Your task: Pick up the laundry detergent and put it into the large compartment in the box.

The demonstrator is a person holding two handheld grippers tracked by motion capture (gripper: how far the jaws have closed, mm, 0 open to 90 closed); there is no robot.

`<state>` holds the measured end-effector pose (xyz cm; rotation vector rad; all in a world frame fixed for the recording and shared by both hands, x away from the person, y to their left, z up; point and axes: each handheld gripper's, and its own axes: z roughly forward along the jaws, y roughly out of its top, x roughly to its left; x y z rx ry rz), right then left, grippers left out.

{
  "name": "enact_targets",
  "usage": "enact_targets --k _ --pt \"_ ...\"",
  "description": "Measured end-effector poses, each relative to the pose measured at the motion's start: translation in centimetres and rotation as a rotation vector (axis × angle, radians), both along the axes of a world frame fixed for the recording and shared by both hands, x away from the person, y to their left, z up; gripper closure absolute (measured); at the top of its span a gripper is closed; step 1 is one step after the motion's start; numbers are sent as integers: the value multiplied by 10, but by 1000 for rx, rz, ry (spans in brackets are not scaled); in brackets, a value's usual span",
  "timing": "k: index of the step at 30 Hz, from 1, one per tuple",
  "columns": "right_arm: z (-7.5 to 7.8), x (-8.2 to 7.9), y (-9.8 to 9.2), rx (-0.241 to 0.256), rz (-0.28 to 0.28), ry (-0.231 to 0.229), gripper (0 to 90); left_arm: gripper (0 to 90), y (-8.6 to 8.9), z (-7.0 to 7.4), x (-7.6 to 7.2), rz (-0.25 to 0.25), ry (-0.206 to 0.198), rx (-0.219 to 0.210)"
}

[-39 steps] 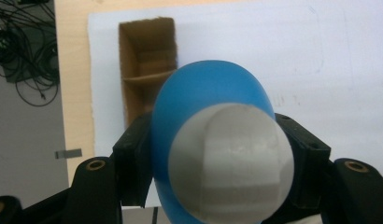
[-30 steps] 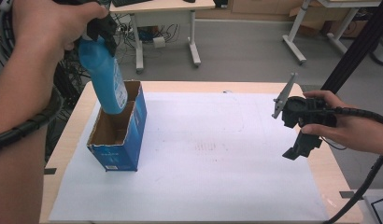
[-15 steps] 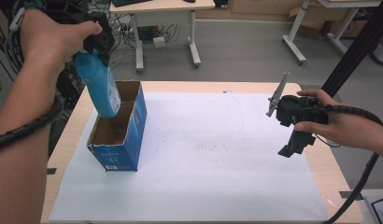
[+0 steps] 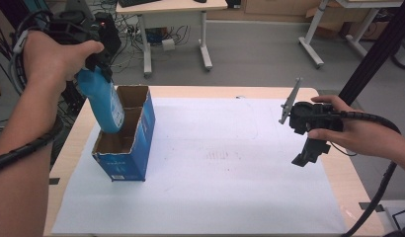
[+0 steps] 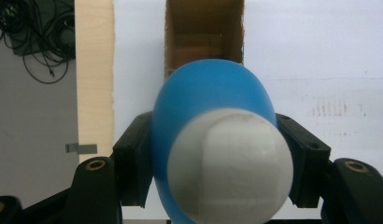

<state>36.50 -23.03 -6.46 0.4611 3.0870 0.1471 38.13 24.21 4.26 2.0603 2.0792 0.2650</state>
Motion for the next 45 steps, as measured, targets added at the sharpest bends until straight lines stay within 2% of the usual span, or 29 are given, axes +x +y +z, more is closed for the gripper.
enact_targets --k 5,8,14,18,24,31,45 --pt "0 0 3 -6 -10 8 46 380 0 -11 0 0 7 5" --pt "-1 1 3 -4 1 8 46 380 0 -19 1 -7 13 7" --pt "-3 1 4 5 5 9 46 380 2 -34 5 -17 29 -14" --pt "-4 1 6 4 7 10 46 380 1 -45 9 -24 42 -12" --pt "-5 2 3 13 3 10 46 380 1 -60 8 -27 30 -8" --pt "-8 3 4 10 0 19 46 380 2 -78 9 -30 38 -6" --pt "-12 5 4 15 1 24 45 380 -2 -104 9 -40 44 3"
